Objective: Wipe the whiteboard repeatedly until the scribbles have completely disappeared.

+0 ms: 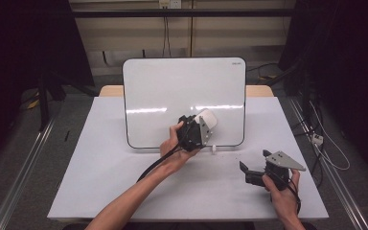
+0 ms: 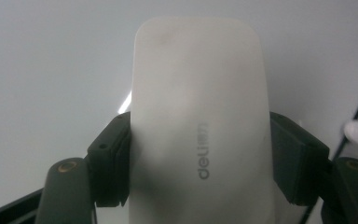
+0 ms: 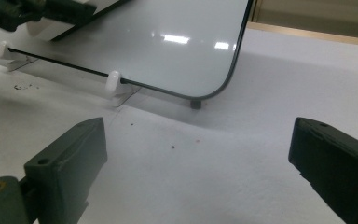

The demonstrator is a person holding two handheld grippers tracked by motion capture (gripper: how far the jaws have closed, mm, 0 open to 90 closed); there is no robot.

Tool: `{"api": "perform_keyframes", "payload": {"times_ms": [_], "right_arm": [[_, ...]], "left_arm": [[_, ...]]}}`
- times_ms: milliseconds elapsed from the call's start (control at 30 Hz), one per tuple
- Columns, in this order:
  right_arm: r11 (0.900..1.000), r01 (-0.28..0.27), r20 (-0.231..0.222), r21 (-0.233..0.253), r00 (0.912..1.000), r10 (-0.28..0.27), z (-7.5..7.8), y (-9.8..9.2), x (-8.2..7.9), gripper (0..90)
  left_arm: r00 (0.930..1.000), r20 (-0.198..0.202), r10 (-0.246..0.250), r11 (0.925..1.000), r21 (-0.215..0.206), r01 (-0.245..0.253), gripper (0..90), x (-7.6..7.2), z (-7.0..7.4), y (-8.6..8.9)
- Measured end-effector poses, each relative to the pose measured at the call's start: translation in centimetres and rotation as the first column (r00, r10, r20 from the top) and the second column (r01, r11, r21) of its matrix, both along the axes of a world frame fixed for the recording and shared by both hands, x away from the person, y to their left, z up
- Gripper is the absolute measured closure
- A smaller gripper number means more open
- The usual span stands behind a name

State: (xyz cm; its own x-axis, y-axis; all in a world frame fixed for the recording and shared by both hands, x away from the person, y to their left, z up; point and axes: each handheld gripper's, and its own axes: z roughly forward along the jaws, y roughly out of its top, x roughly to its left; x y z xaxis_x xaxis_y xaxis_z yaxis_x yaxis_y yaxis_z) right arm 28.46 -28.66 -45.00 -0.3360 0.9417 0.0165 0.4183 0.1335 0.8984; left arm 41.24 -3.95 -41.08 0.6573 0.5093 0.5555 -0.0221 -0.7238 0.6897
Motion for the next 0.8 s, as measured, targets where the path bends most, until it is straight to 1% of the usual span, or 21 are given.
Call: {"api": "perform_keyframes", "payload": {"times_ms": [133,233,267,300,400,467,500,533,600,700,733,800], "right_arm": [[1.000,0.000,0.000,0.004,1.0000,0.000,0.0,-0.1,0.0,4.7],[1.000,-0.003,0.000,0.006,1.0000,0.003,0.0,-0.1,-0.1,4.7],[1.000,-0.004,0.001,0.006,1.0000,0.004,0.0,-0.1,-0.1,4.7],[1.000,-0.005,0.000,0.007,1.0000,0.005,0.0,-0.1,-0.1,4.7],[1.000,-0.007,0.000,0.009,1.0000,0.007,0.0,-0.1,-0.2,4.7],[1.000,-0.007,0.000,0.008,1.0000,0.007,0.0,-0.1,-0.2,4.7],[1.000,-0.007,0.000,0.008,1.0000,0.007,0.0,0.0,-0.2,4.7],[1.000,-0.007,0.001,0.007,1.0000,0.007,0.0,0.0,-0.2,4.7],[1.000,-0.009,0.001,0.006,1.0000,0.009,0.0,0.0,-0.2,4.7],[1.000,-0.007,-0.001,0.007,1.0000,0.007,0.0,0.0,-0.1,4.7],[1.000,-0.007,-0.001,0.008,1.0000,0.007,0.0,0.0,-0.1,4.7],[1.000,-0.009,0.000,0.007,1.0000,0.009,0.0,0.0,-0.1,4.7]], "left_arm": [[0.9999,0.011,0.001,1.0000,0.006,-0.002,31.1,0.5,0.7,-1.4],[0.9995,0.029,-0.006,1.0000,0.003,0.006,31.1,0.6,0.6,-2.5],[0.9992,0.038,-0.015,0.9998,0.014,0.014,31.1,0.5,0.5,-2.8],[0.9987,0.047,-0.020,0.9997,0.016,0.020,31.1,0.3,0.3,-3.2],[0.9971,0.055,-0.052,0.9975,0.051,0.049,31.1,-0.5,-0.6,-4.2],[0.9957,0.045,-0.081,0.9937,0.080,0.078,31.1,-1.0,-1.1,-4.7],[0.9946,0.055,-0.088,0.9913,0.103,0.082,31.1,-1.3,-1.4,-4.9],[0.9935,0.054,-0.101,0.9890,0.114,0.094,31.1,-1.5,-1.6,-5.1],[0.9927,0.059,-0.105,0.9868,0.130,0.097,31.1,-1.7,-1.7,-5.2],[0.9923,0.053,-0.112,0.9870,0.122,0.105,31.1,-1.6,-1.6,-5.1],[0.9920,0.054,-0.114,0.9860,0.128,0.106,31.2,-1.6,-1.6,-5.0],[0.9924,0.053,-0.111,0.9865,0.126,0.104,31.2,-1.6,-1.6,-5.0]]}}
